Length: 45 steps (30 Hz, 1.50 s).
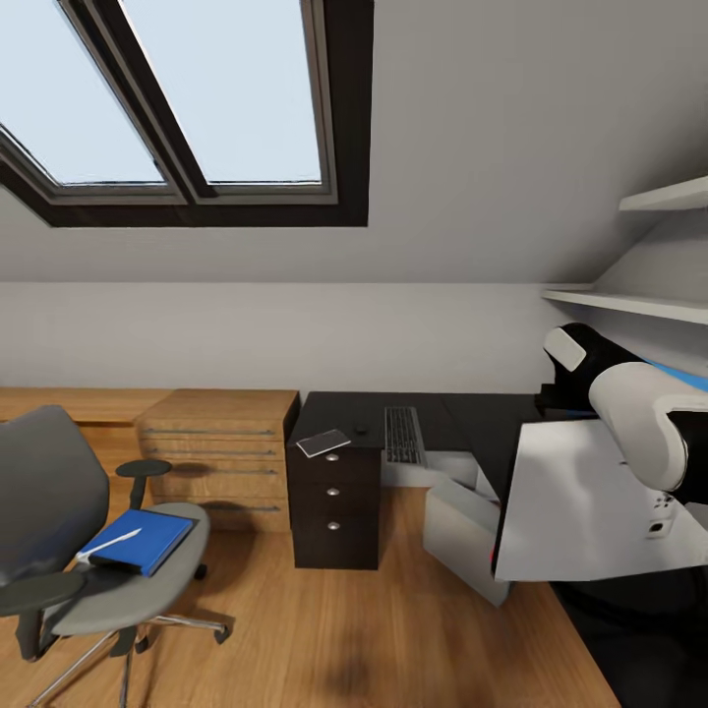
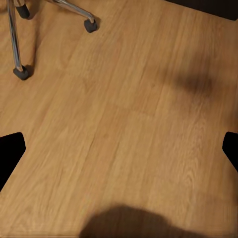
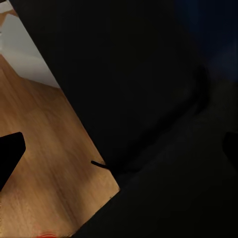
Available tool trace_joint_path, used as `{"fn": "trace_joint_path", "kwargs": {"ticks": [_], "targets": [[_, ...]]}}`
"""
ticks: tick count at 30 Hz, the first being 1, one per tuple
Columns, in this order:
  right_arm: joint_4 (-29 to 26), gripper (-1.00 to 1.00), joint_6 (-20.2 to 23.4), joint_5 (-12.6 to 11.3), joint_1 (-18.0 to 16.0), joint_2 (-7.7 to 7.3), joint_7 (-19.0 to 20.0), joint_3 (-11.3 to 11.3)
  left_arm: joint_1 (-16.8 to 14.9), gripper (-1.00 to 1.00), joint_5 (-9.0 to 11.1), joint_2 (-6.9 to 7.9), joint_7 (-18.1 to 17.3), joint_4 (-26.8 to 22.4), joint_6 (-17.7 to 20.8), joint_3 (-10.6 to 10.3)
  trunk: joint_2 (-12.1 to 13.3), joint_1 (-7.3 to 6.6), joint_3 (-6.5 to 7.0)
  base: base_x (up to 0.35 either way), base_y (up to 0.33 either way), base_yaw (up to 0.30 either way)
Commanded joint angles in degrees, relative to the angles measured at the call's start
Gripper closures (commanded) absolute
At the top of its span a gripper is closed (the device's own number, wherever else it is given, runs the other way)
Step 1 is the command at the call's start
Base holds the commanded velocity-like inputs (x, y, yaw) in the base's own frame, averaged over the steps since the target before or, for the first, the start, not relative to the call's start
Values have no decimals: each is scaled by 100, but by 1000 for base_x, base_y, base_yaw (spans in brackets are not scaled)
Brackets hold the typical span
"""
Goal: In the bedroom, organize the workspace by keeping the computer under the desk, ensuring the monitor is on the desk, placing the keyboard on the desk next to the monitor, placing the mouse on the desk next to the keyboard, moving the folder from the swivel chair onto the desk next to the mouse, stacking the notebook on top of the folder with the pen on top of the notebook, and positioning the swivel chair next to the desk.
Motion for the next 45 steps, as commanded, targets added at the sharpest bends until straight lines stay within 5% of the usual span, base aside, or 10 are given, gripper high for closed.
{"fn": "trace_joint_path", "kwargs": {"ticks": [1,45], "targets": [[-9,-100,20,-50,-1,-2,-47,20,2,-100,42,-2,15,-12,13,1,-4,-1,-7,-86,0,0],[-116,-100,35,-42,-1,163,-57,29,2,-100,42,-9,15,-15,8,1,-4,-1,-7,-112,0,0]]}}
